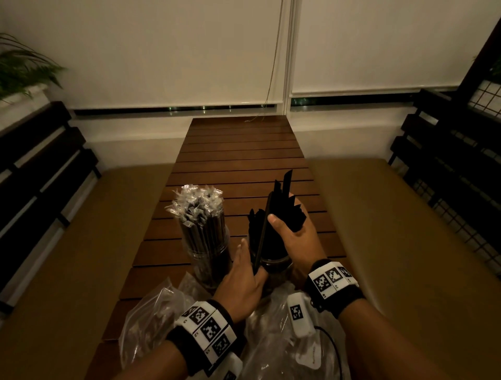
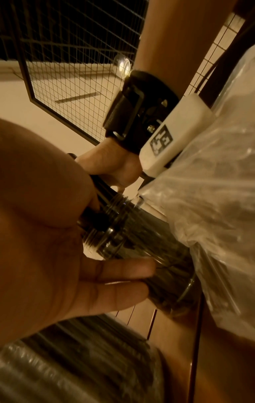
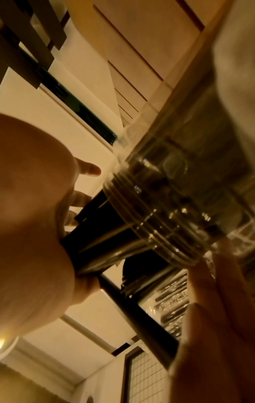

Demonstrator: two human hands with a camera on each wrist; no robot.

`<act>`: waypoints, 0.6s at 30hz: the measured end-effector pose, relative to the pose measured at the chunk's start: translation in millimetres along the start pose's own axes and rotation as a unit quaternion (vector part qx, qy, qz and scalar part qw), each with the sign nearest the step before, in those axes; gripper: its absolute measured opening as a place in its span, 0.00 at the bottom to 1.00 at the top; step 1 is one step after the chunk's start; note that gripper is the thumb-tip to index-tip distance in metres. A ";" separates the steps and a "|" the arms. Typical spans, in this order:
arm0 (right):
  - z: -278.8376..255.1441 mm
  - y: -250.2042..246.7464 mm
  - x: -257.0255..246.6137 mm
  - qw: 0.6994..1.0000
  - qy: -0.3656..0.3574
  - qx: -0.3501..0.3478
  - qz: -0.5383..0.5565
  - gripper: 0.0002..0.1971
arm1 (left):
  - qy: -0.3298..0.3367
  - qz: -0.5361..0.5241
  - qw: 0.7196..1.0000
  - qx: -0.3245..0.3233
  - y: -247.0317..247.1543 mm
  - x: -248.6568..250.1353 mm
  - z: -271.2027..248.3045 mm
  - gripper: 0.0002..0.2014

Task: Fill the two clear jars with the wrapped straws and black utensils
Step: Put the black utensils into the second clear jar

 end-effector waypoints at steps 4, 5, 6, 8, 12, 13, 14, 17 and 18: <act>-3.7 1.1 8.1 0.998 0.022 -0.043 -0.035 0.42 | 0.022 -0.011 1.000 0.002 -1.9 9.9 -3.8 0.35; -5.0 1.5 8.9 0.997 0.023 -0.056 -0.041 0.42 | 0.030 -0.022 0.999 0.007 -4.5 13.2 -4.6 0.33; -6.2 1.5 8.3 0.997 0.023 -0.065 -0.042 0.41 | 0.036 -0.033 0.999 0.012 -7.0 15.2 -5.2 0.31; -6.9 -2.4 -0.9 0.997 0.014 -0.057 -0.046 0.42 | 0.043 -0.040 0.998 0.013 -10.3 16.7 -6.4 0.29; -0.4 -15.9 -57.2 0.988 -0.077 0.010 -0.134 0.47 | 0.047 -0.025 0.998 0.023 -16.2 14.2 -8.2 0.27; 2.5 -15.8 -72.5 0.984 -0.101 0.013 -0.145 0.45 | 0.043 -0.021 0.999 0.025 -17.0 13.1 -7.5 0.26; 5.5 -13.2 -85.3 0.980 -0.122 0.010 -0.158 0.42 | 0.039 -0.020 0.999 0.027 -16.6 10.1 -6.7 0.25; 12.7 2.8 -101.7 0.949 -0.188 -0.030 -0.250 0.30 | 0.024 -0.010 0.999 0.027 -13.3 4.4 -4.3 0.25; 13.3 8.4 -99.1 0.934 -0.202 -0.046 -0.291 0.26 | 0.022 -0.005 0.999 0.028 -12.9 3.4 -3.5 0.25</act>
Point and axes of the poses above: each hand's wrist, its own z-axis towards the middle knuckle, its own y-axis out of the palm, x = y × z, the point moved 8 cm from there along z, towards the middle knuckle, and after that the axes turned 2 degrees about -x, right-handed, at the moved point
